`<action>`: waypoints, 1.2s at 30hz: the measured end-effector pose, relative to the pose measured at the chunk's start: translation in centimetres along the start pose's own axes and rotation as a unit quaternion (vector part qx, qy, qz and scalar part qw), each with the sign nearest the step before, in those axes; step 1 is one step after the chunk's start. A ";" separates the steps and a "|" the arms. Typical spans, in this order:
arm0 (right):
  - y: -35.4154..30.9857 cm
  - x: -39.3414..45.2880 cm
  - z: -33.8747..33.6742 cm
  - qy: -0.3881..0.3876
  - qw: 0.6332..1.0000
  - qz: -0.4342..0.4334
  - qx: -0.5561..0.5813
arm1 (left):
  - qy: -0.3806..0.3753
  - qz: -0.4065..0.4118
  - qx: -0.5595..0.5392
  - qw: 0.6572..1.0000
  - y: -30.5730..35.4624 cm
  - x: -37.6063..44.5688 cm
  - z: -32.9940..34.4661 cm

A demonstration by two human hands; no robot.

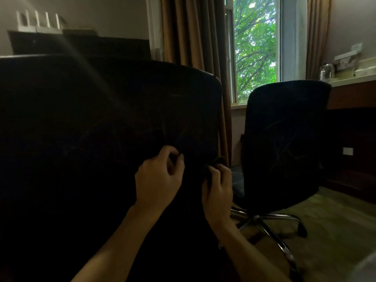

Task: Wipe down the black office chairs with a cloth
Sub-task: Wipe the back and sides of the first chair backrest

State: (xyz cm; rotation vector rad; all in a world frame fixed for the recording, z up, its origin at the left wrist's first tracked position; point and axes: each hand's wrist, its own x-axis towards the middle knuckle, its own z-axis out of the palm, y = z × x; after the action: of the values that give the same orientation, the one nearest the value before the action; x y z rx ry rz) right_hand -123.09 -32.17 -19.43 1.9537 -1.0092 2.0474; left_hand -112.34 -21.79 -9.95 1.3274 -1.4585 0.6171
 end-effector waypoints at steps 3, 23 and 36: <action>0.1 -1.4 -0.3 -0.035 0.999 0.016 0.023 | -0.097 -0.060 0.010 0.993 0.5 -2.8 2.0; 2.4 -6.4 -0.8 -0.147 0.987 0.010 0.061 | -0.143 -0.215 -0.019 0.966 -1.7 -10.7 6.4; 0.3 1.4 -1.7 -0.033 0.972 0.177 0.153 | 0.045 -0.242 -0.146 0.958 2.4 -5.5 7.6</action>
State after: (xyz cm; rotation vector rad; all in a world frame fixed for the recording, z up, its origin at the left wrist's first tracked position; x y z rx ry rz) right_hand -124.87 -31.96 -18.17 2.1244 -1.1922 2.4714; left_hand -117.91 -25.58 -16.96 1.3331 -1.0438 0.1316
